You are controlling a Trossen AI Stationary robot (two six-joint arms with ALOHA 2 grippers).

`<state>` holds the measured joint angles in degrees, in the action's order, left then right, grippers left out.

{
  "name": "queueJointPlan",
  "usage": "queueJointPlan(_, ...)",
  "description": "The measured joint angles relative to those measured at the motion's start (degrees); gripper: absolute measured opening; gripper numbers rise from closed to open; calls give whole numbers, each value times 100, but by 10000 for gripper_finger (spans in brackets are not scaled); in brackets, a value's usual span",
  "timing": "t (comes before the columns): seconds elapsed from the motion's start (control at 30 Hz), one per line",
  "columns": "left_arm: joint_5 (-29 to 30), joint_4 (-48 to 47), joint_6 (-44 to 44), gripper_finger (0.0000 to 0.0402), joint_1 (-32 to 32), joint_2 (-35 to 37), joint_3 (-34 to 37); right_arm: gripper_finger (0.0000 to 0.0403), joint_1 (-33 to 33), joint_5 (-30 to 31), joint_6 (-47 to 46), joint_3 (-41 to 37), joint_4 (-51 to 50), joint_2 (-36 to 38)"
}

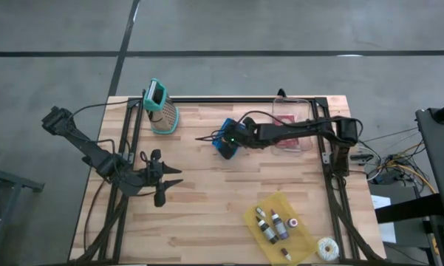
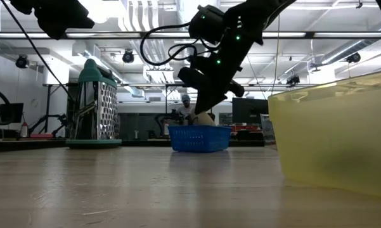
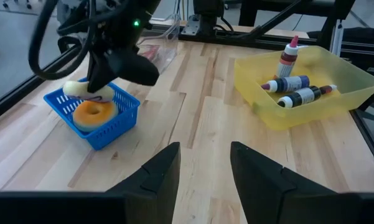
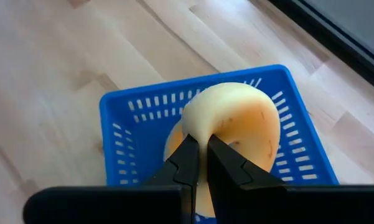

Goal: Pick & Place Food Item
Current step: Stack the top orange donut on top of the top left orange donut in the blue bin

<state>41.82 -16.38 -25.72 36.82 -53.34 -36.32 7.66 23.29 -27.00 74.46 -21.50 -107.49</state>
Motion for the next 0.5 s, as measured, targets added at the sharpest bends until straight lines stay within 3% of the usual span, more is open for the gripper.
queueJointPlan(0.2, 0, 0, 0, 149, 0, 0, 0, 19, 0, -390, -227, 9, 99, -129)
queueJointPlan(0.5, 0, 2, 0, 149, 0, 0, 0, 19, 0, -431, -262, 7, 151, -381)
